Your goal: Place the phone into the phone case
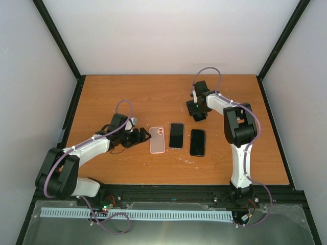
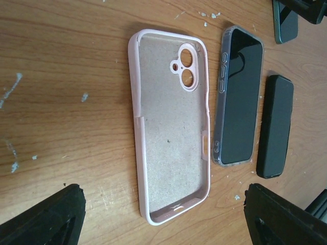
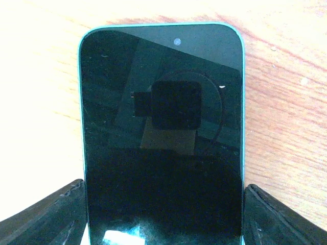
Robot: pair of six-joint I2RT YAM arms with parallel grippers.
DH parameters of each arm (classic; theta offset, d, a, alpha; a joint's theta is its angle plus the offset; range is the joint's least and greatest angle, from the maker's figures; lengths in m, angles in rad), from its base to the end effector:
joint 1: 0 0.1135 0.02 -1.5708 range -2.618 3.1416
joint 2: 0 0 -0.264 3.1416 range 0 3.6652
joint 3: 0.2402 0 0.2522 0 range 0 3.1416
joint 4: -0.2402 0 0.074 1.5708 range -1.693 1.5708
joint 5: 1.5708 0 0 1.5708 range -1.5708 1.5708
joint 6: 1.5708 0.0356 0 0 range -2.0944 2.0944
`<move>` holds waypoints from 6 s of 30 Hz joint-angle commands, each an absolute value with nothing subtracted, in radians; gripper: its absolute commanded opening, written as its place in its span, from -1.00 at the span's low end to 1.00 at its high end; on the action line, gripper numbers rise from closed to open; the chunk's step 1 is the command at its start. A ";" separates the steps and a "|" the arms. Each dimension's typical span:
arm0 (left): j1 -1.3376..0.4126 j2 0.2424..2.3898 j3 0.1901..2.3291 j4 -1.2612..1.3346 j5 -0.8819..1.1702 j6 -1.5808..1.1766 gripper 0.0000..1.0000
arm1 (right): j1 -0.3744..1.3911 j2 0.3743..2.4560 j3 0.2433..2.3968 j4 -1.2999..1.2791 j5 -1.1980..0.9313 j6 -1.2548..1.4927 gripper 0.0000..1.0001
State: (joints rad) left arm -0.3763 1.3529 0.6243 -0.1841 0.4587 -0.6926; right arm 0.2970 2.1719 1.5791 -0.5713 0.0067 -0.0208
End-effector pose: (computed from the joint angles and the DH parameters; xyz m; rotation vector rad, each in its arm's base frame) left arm 0.2271 -0.1067 0.1691 -0.2072 2.6314 -0.9863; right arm 0.4297 0.1313 0.1435 -0.4312 2.7029 0.0686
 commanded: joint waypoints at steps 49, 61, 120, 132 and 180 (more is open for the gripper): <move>-0.129 1.250 0.578 -0.153 0.560 -0.661 0.73 | 0.825 1.714 1.115 -0.218 -0.141 0.830 0.14; -0.127 1.216 0.558 -0.184 0.562 -0.646 0.73 | 0.863 1.829 1.141 -0.131 -0.127 0.952 0.15; -0.135 1.519 0.629 0.046 0.783 -0.652 0.15 | 0.786 1.779 1.022 -0.136 -0.095 0.799 0.05; -0.154 1.579 0.666 0.020 0.787 -0.635 -0.11 | 0.775 1.858 1.037 -0.097 -0.180 0.789 0.11; -0.278 1.669 0.724 0.007 0.566 -0.550 -0.31 | 0.743 1.914 0.859 0.392 -0.351 0.902 0.02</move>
